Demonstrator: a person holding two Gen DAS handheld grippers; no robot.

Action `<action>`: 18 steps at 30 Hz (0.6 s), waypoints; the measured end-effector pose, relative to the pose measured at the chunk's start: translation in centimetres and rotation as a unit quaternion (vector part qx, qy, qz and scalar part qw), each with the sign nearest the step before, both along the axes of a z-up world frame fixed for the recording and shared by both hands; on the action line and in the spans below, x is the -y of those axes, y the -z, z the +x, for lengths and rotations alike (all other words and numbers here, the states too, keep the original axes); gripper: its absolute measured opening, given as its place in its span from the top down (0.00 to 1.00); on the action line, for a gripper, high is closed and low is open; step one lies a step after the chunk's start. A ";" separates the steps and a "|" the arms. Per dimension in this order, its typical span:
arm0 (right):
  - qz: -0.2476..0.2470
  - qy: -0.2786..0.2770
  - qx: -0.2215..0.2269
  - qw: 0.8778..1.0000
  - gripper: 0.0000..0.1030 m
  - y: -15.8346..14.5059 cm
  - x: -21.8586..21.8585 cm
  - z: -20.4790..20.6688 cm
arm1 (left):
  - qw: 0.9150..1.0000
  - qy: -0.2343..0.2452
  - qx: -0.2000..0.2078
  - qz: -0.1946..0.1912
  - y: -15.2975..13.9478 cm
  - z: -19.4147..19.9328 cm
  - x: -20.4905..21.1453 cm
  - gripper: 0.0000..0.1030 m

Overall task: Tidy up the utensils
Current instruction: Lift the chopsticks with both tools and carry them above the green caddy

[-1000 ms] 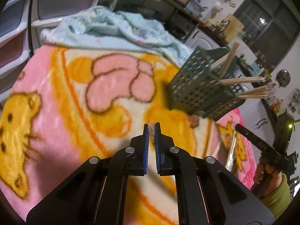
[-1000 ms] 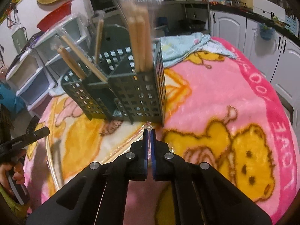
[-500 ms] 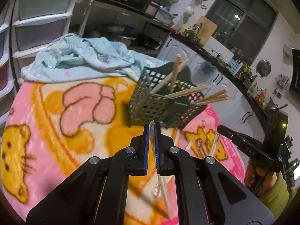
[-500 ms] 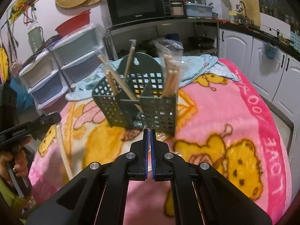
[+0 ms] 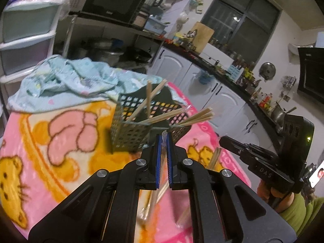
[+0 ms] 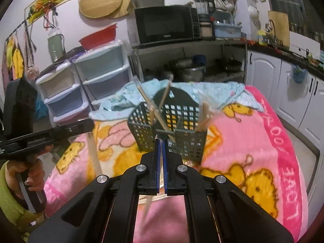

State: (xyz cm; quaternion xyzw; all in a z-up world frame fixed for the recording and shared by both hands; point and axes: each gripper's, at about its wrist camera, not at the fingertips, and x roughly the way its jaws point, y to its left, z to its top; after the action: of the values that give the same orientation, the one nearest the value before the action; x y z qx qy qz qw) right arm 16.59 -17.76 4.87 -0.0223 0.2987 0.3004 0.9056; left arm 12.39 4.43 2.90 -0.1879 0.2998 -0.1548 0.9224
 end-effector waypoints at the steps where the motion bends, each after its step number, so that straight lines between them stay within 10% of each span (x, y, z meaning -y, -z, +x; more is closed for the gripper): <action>1: 0.001 -0.001 0.004 1.000 0.98 -0.3 0.0 -0.1 | 1.000 0.004 0.006 0.000 -0.4 0.1 0.2 0.97; 18: 0.017 -0.004 0.072 0.997 0.98 -5.2 -0.3 -0.7 | 0.996 0.016 0.085 0.020 -6.4 1.2 1.2 0.97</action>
State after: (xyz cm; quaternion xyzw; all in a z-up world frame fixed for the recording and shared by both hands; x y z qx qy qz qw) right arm 15.93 -17.45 10.12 -0.0298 0.2272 0.3070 0.9237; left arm 13.59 3.24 9.27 -0.1504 0.2266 -0.1785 0.9456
